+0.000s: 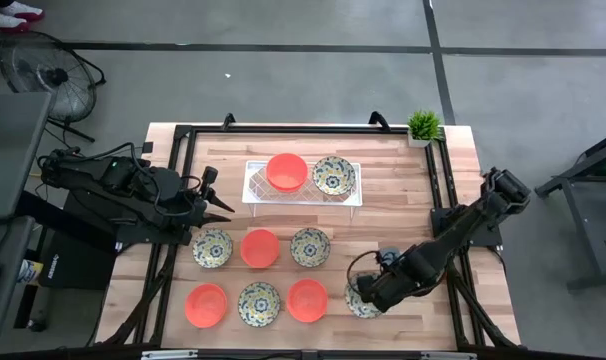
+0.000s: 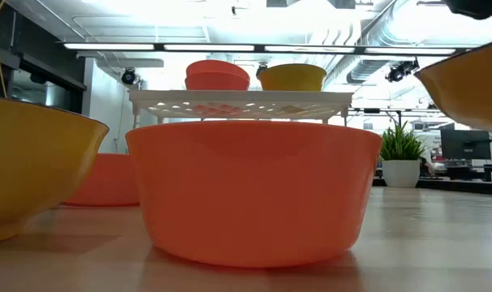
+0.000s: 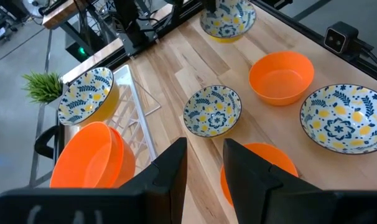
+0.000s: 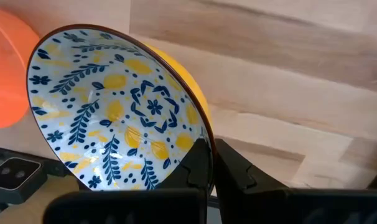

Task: Pick & Place Mini bowls
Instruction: Stack the yellow patterned bowl on top of the other yellow patterned bowl on the shelf

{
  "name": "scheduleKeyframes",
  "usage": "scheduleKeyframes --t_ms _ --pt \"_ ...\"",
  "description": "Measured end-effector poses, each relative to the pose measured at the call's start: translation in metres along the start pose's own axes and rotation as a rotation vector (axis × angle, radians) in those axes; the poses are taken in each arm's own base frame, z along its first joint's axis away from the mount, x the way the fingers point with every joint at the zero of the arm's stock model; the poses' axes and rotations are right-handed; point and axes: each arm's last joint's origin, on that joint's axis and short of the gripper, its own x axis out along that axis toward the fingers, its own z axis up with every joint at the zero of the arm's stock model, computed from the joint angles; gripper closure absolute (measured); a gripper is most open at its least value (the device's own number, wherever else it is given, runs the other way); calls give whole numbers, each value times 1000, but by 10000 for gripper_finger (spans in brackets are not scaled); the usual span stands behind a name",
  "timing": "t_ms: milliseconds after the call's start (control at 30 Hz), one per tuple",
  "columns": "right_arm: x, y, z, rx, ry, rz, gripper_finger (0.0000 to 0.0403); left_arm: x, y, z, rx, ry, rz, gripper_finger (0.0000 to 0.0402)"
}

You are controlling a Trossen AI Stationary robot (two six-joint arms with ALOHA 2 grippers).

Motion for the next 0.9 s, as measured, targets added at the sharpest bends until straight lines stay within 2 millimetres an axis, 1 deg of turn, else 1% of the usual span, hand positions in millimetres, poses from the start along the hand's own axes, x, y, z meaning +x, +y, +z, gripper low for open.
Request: scheduleKeyframes --t_ms 367,733,900 --pt "-32 -14 8 -39 -36 83 403 0 0 0 0 -1 0 302" --pt "-52 -22 25 -65 -84 124 403 0 0 0 1 3 -1 302" --pt "-60 -25 32 -73 -96 137 402 0 -1 -4 7 39 -12 302"
